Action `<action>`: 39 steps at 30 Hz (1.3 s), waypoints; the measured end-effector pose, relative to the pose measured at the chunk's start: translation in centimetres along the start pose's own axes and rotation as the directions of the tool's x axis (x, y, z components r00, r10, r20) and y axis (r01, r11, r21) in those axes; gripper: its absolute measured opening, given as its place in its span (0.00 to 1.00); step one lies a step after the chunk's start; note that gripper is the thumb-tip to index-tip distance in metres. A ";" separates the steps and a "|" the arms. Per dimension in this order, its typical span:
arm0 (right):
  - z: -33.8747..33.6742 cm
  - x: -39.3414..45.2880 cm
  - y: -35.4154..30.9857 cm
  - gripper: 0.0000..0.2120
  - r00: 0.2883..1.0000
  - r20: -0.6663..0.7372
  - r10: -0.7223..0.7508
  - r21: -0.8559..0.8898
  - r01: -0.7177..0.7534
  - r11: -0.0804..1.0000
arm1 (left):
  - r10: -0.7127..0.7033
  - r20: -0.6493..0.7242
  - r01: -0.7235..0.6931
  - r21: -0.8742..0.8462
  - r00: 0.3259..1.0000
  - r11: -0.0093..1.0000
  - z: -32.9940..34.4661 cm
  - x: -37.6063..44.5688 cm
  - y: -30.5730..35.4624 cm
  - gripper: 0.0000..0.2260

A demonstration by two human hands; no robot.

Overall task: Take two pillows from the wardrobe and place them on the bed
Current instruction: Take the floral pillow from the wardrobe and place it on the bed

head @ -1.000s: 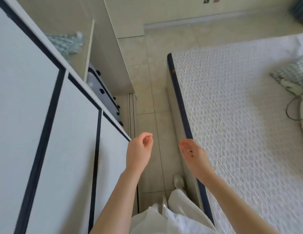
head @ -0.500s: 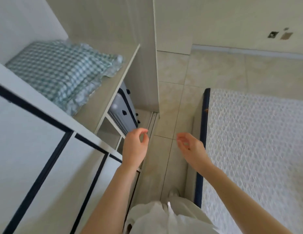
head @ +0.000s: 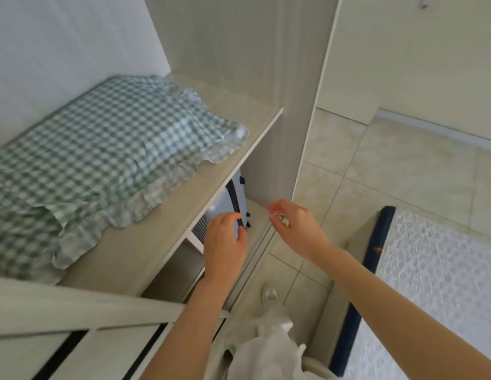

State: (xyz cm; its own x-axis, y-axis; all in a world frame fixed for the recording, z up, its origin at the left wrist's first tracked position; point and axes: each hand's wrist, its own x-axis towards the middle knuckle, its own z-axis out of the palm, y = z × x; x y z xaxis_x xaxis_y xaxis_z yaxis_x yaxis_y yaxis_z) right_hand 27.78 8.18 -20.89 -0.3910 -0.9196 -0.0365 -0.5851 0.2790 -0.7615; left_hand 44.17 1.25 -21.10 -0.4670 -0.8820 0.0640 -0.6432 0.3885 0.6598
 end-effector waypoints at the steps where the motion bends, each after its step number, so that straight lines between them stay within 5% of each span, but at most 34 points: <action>1: -0.3 1.8 -0.3 0.12 1.000 0.016 -0.025 -0.005 0.025 1.000 | -0.015 -0.033 0.014 -0.007 0.999 1.000 0.2 0.9 0.2 0.12; 6: -1.2 10.2 -1.7 0.13 0.984 0.130 -0.122 -0.037 0.128 0.991 | -0.132 -0.212 0.128 -0.031 0.968 0.991 0.5 5.6 0.2 0.12; 15: -0.9 19.9 -2.0 0.14 0.917 0.312 -0.247 -0.036 0.271 0.962 | -0.316 -0.313 0.351 0.060 0.896 0.935 -1.3 11.9 -2.9 0.14; 26: 0.9 33.6 -7.2 0.23 0.750 0.494 -0.441 0.079 0.466 0.881 | -0.408 -0.622 0.592 0.114 0.668 0.798 -3.8 18.4 -6.4 0.24; 32: 4.5 38.6 -10.9 0.31 0.554 0.541 -0.633 -0.004 0.754 0.657 | -0.420 -0.644 0.728 0.330 0.639 0.601 -4.3 21.6 -7.5 0.37; 39: 9.5 40.8 -11.0 0.46 0.395 0.697 -0.599 -0.239 0.915 0.325 | -0.506 -0.577 0.767 0.466 0.641 0.441 -7.0 21.0 -10.7 0.45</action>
State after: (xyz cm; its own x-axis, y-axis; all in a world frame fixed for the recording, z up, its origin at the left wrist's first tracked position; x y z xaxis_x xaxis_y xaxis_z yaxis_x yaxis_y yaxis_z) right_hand 25.06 -35.07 -20.16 0.6907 -0.7231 -0.0093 -0.7181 -0.6844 -0.1262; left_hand 45.51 -23.28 -21.59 0.3761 -0.9161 0.1389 -0.9246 -0.3809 -0.0092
